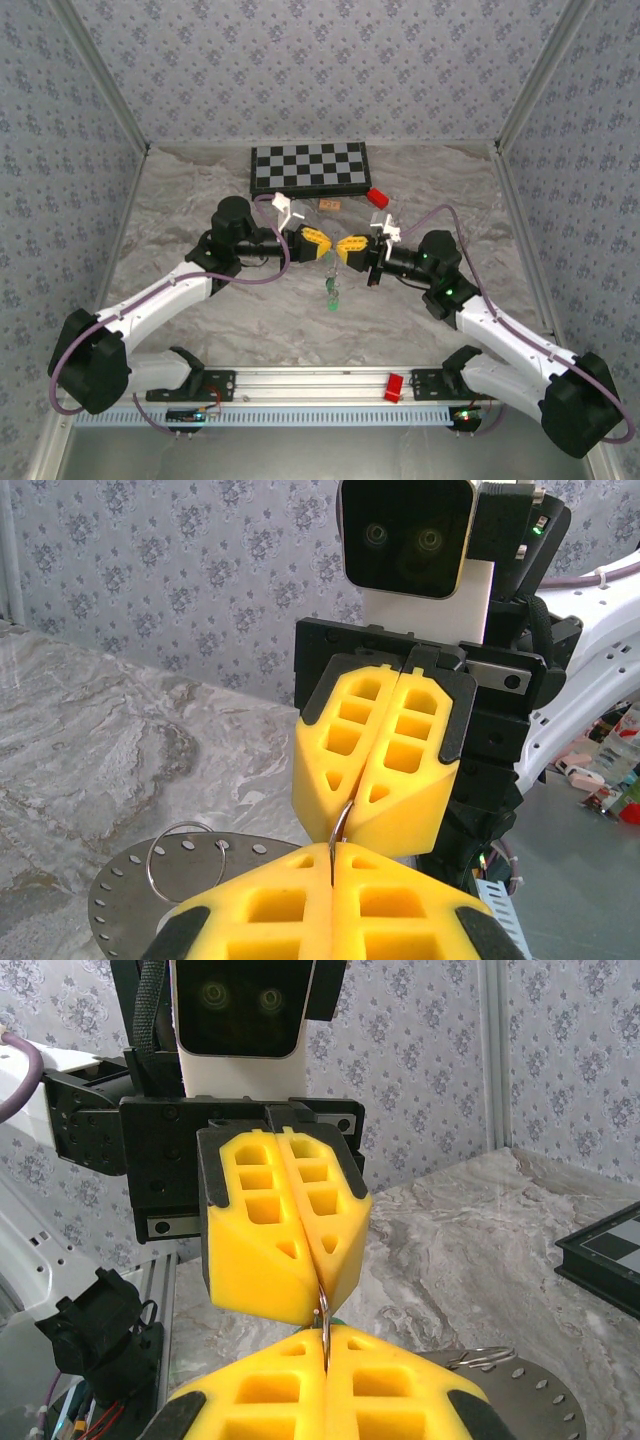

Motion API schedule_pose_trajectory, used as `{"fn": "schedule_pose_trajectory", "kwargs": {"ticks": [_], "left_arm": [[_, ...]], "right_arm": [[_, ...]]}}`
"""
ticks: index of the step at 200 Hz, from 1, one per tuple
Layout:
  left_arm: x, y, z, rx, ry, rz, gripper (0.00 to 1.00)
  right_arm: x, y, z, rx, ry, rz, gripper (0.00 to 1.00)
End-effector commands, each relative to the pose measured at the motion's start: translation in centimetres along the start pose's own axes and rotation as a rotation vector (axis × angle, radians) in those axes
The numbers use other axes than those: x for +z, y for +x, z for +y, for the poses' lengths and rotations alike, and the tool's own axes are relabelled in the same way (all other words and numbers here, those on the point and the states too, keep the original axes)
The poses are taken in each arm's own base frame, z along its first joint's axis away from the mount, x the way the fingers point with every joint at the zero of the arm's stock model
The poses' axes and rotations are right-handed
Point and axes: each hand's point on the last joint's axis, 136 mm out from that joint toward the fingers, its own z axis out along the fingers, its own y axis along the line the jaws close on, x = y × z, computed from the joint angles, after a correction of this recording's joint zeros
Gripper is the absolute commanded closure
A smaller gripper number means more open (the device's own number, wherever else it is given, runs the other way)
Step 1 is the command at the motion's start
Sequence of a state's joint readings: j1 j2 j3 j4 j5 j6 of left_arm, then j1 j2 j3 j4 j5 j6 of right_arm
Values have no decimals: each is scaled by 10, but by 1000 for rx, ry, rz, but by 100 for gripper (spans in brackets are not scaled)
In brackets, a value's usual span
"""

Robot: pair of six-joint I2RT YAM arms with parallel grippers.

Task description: Put the keys on the keyring

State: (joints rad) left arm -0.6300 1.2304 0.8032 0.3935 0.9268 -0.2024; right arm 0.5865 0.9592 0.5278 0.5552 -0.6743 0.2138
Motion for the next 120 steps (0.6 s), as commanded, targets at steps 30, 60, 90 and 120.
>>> {"fn": "schedule_pose_trajectory", "kwargs": {"ticks": [30, 60, 90, 120], "left_arm": [[-3, -22, -19, 70, 56, -45, 100], [-3, -22, -20, 70, 58, -42, 100], [-2, -20, -18, 73, 49, -35, 100], [-1, -16, -15, 80, 31, -20, 100]], "right_arm": [[3, -11, 1, -18, -15, -21, 100], [5, -9, -1, -9, -12, -16, 100], [5, -10, -2, 8, -1, -18, 100], [6, -12, -8, 60, 18, -8, 100]]}}
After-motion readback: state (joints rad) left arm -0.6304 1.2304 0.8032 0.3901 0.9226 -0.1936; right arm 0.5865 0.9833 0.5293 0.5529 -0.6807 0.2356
